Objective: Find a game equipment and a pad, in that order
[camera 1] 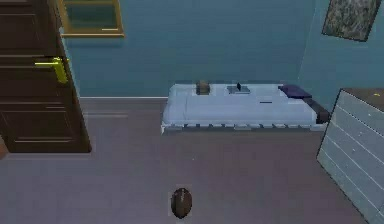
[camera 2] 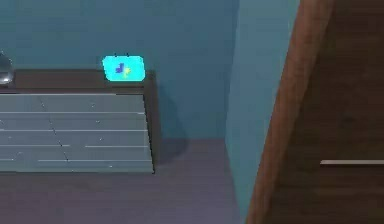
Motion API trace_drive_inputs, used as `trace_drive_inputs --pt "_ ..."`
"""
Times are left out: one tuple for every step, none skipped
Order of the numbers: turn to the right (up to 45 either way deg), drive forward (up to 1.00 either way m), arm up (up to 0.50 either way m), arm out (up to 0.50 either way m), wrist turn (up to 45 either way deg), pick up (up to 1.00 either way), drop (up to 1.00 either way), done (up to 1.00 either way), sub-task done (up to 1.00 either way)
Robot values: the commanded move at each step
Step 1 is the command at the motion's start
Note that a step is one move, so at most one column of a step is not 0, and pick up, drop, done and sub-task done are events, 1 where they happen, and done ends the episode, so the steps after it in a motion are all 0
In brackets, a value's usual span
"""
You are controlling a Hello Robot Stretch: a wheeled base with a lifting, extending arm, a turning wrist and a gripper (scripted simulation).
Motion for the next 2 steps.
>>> trace_drive_inputs --pt "-45.0 0.0 0.0 0.0 0.0 0.0 0.0 0.0 0.0" --pt "-9.0 0.0 0.0 0.0 0.0 0.0 0.0 0.0 0.0"
